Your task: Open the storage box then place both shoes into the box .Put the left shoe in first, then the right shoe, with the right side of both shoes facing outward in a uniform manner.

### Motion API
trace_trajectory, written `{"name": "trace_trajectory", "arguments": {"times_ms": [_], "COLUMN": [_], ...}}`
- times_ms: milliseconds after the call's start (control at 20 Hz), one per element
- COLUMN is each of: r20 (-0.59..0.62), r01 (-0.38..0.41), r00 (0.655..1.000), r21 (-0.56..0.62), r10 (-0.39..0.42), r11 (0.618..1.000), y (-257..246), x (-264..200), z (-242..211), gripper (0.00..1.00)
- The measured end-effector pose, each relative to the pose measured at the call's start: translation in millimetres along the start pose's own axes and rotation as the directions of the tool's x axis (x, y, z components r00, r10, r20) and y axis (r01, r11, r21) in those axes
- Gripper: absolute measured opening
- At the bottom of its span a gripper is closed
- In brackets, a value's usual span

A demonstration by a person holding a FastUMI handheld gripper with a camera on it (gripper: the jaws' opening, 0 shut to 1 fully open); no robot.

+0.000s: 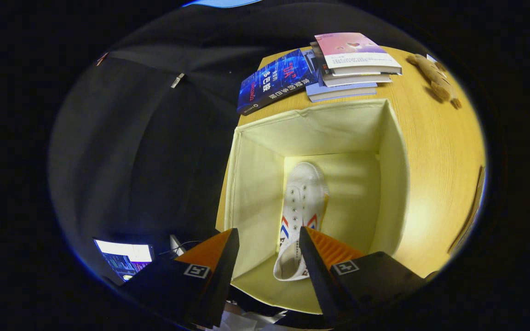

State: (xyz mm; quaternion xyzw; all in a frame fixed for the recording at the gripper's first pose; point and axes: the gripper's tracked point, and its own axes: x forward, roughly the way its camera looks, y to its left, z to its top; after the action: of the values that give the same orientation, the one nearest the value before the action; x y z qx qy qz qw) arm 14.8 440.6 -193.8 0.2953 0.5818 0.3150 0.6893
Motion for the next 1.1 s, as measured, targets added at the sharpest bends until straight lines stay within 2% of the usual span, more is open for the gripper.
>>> {"name": "trace_trajectory", "arguments": {"times_ms": [100,300,500,600,750,950,1100], "r20": [0.023,0.088,0.187,0.242,0.279,0.244,0.165], "r01": [-0.010,-0.041,-0.047,-0.001,0.111,0.287,0.368], "r00": [1.000,0.995,0.982,0.970,0.945,0.896,0.873], "r21": [-0.010,0.015,0.082,0.121,0.210,0.316,0.392], "r10": [0.011,0.040,0.031,-0.028,-0.168,-0.370,-0.458], "r11": [1.000,0.999,0.996,0.993,0.971,0.904,0.843], "y": [-6,-27,-73,-118,-199,-315,-379], "x": [-18,-70,-138,-172,-216,-242,-242], "z": [1,7,20,23,14,-10,-34], "gripper": [0.89,0.89,0.89,0.89,0.89,0.89,0.86]}}
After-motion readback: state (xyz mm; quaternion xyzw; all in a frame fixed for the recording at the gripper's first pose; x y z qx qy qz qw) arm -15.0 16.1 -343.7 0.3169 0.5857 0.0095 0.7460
